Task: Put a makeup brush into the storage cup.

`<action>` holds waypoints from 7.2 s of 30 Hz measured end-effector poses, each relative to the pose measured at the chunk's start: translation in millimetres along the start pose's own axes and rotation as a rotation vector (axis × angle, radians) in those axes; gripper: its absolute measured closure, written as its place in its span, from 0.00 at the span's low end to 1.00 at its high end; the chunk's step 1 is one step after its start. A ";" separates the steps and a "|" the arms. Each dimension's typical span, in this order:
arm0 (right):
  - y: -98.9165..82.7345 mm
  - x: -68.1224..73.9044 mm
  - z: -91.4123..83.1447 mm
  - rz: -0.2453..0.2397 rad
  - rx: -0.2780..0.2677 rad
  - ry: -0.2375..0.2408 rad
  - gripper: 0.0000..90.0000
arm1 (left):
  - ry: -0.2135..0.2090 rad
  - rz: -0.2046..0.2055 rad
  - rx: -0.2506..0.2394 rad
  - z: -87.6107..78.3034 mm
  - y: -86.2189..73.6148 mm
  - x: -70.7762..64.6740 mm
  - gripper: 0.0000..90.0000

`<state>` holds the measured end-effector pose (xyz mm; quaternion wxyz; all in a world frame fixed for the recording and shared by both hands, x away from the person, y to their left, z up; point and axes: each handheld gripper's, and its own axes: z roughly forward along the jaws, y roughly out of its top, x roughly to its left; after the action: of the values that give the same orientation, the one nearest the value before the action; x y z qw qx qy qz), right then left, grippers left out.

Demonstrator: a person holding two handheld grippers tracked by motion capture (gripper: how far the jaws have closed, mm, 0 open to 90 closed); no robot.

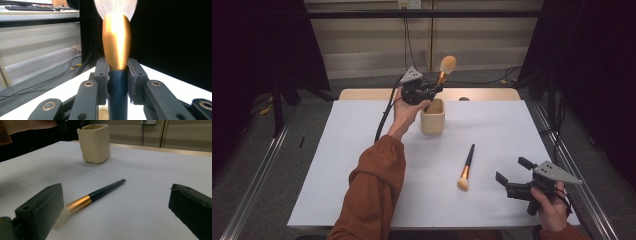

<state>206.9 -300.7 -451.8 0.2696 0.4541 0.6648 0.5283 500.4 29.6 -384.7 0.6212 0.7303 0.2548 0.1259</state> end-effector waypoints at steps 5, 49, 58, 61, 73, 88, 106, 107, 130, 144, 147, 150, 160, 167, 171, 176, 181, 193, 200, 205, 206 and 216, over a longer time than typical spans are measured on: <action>0.0 0.5 0.0 0.000 0.000 0.002 0.00 | 0.001 0.005 0.009 0.8 -4.7 1.1 0.81; -0.4 1.4 2.0 -0.007 0.011 0.003 0.00 | 0.038 0.001 0.158 -12.5 -45.4 0.3 0.81; -0.3 1.6 2.1 -0.009 0.011 0.005 0.00 | 0.035 -0.007 0.182 -11.2 -50.4 1.0 0.81; -0.3 1.6 2.0 -0.006 0.012 0.005 0.00 | 0.042 -0.001 0.186 -9.9 -50.9 -0.1 0.80; -0.5 1.3 2.2 -0.012 0.014 0.008 0.00 | 0.040 0.016 0.195 -10.0 -50.3 -2.6 0.75; -0.4 1.6 2.4 -0.012 0.016 0.007 0.00 | 0.066 0.003 0.160 -23.2 -45.2 -6.7 0.48; -0.3 1.3 3.0 -0.012 0.016 0.003 0.00 | 0.111 -0.067 0.130 -53.4 -44.2 -5.8 0.06; -0.3 1.4 3.1 -0.013 0.016 0.003 0.00 | 0.111 -0.076 0.129 -54.9 -43.8 -5.5 0.05; -0.2 1.3 2.9 -0.012 0.016 -0.002 0.00 | 0.190 0.001 0.088 -111.1 -51.2 -15.2 0.06; -0.1 1.1 2.2 -0.009 0.011 -0.007 0.00 | 0.181 -0.001 0.117 -140.5 -65.8 -27.7 0.07; -0.1 0.8 1.8 -0.011 0.011 -0.010 0.00 | 0.197 0.000 0.117 -148.7 -68.3 -30.7 0.06; -0.2 0.9 2.2 -0.006 0.011 -0.012 0.00 | 0.211 -0.024 0.115 -159.4 -70.1 -30.3 0.05; 0.1 -0.1 2.0 -0.009 0.007 -0.039 0.00 | 0.250 -0.027 0.094 -194.3 -81.5 -33.9 0.04; -0.1 -0.4 1.5 -0.006 0.005 -0.042 0.00 | 0.278 -0.030 0.076 -215.0 -85.9 -43.8 0.03; 0.1 -0.4 1.8 -0.003 0.004 -0.042 0.00 | 0.285 0.001 0.074 -226.3 -87.0 -49.3 0.03; 0.0 -0.9 4.1 0.006 0.010 -0.042 0.00 | 0.301 0.017 0.074 -241.4 -91.0 -53.9 0.03; -0.5 -1.4 2.8 0.002 0.011 -0.048 0.00 | 0.312 0.010 0.083 -255.3 -99.1 -58.5 0.03; -2.0 -2.1 -1.0 0.010 0.013 -0.060 0.00 | 0.338 -0.043 0.103 -285.2 -116.0 -76.3 0.04; -1.5 -1.0 1.5 0.005 0.016 -0.052 0.00 | 0.390 -0.030 0.109 -300.7 -128.0 -82.0 0.04; -1.6 -2.2 2.6 0.012 0.018 -0.051 0.00 | 0.388 -0.052 0.088 -309.5 -130.0 -85.3 0.04; -1.6 -2.0 2.2 0.010 0.018 -0.050 0.00 | 0.394 -0.054 0.090 -311.4 -129.9 -85.9 0.03; -1.4 -1.6 1.8 0.001 0.018 -0.043 0.00 | 0.413 -0.029 0.080 -314.0 -127.7 -80.8 0.04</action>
<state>208.7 -301.3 -453.9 0.2794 0.4683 0.6633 0.5125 247.9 264.2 -436.3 0.5280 0.7093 0.3920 0.2538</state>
